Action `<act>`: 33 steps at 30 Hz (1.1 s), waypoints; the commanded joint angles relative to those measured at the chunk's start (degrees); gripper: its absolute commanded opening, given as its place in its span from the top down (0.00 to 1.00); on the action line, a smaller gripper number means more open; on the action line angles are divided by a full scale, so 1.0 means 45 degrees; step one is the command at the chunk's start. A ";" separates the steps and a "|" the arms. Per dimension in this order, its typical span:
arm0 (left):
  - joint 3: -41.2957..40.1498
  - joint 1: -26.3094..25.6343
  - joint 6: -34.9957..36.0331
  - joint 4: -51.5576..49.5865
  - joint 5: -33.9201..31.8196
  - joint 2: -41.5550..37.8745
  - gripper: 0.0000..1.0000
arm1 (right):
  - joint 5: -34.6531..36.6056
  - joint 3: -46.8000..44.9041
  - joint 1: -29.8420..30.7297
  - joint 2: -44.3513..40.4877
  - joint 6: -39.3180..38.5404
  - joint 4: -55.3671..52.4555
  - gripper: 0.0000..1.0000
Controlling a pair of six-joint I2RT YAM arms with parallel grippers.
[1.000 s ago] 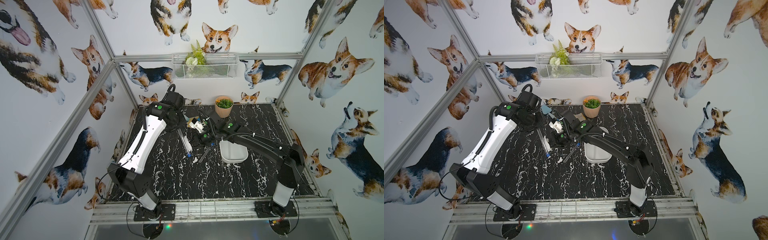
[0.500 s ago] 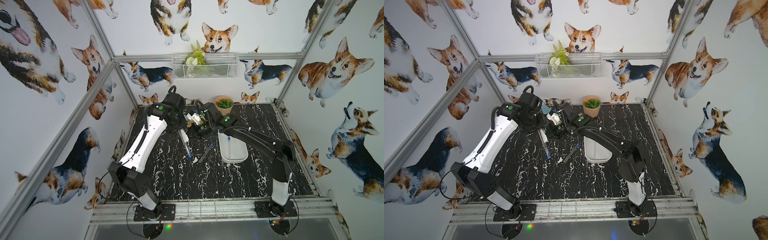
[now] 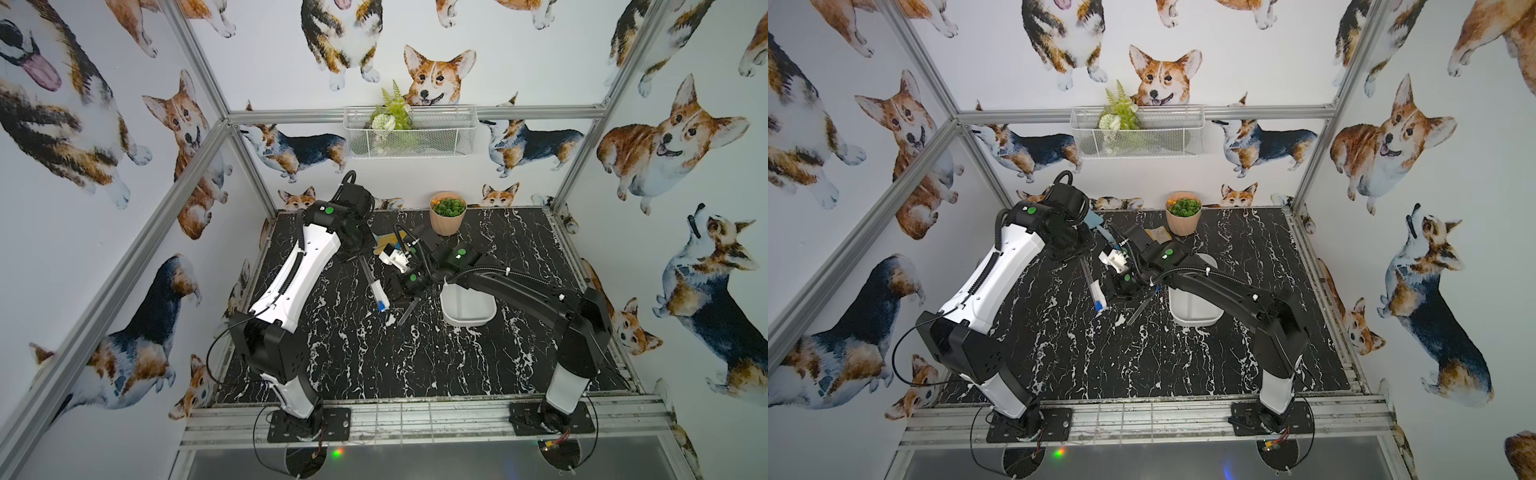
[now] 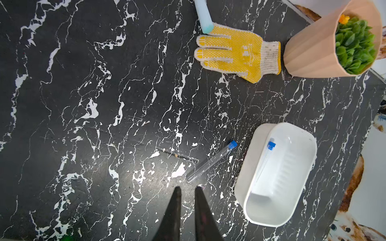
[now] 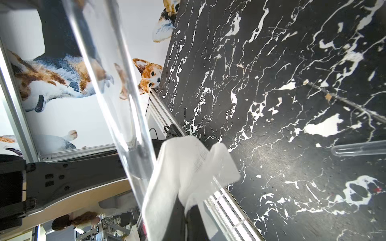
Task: Wipe the exteriors of test tubes
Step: Wipe the dirt from the test tube.
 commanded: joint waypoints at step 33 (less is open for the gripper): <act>0.1299 -0.0220 -0.2100 -0.1152 -0.2940 0.0957 0.89 | -0.2417 0.1722 -0.1474 0.1972 -0.0927 0.0150 1.00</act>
